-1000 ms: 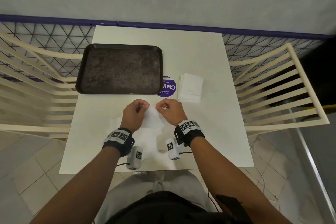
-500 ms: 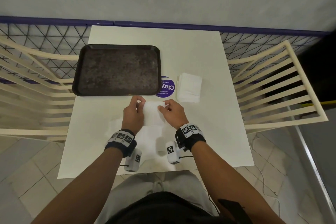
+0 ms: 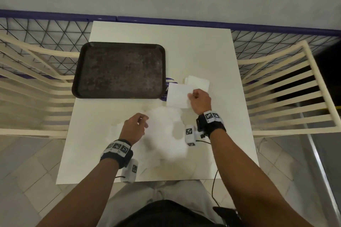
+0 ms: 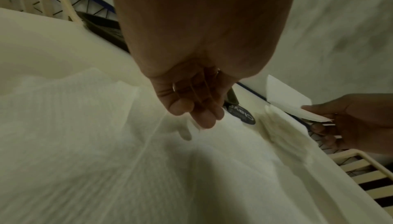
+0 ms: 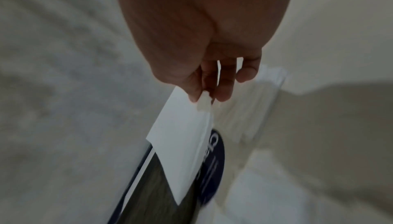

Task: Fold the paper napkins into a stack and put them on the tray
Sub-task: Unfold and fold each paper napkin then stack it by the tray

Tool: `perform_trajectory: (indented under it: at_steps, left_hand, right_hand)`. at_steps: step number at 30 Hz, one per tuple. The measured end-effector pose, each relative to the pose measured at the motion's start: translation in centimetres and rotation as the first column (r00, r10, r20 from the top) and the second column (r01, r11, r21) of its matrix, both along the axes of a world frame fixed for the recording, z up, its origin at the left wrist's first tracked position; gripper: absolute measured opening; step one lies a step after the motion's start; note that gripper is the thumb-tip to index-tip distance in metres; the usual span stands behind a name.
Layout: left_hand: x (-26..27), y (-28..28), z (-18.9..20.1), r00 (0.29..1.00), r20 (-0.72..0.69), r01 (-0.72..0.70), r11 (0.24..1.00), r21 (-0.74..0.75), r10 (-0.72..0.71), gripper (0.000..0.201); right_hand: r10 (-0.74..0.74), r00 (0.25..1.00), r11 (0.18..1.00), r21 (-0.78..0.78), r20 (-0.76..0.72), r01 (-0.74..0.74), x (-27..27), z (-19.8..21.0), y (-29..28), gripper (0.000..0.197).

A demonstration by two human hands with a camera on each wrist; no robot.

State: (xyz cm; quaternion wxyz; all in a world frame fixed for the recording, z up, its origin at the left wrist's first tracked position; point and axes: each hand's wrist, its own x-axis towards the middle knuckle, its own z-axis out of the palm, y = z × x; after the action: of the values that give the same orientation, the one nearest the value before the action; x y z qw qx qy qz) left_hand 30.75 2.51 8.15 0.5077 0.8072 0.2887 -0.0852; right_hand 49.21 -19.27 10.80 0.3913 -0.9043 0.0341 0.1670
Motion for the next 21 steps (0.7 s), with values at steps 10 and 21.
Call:
perform_trajectory:
  at_steps: [10, 21]
  left_hand:
    - [-1.7, 0.4, -2.1, 0.986, -0.141, -0.082, 0.996, 0.016, 0.084, 0.013]
    - [-0.5, -0.5, -2.8, 0.967, -0.192, -0.144, 0.980, 0.138, 0.169, 0.024]
  right_hand:
    - [-0.144, 0.990, 0.979, -0.145, 0.006, 0.143, 8.4, -2.5, -3.7, 0.025]
    - [-0.235, 0.943, 0.969, -0.015, 0.237, 0.245, 4.8, -3.3, -3.5, 0.031]
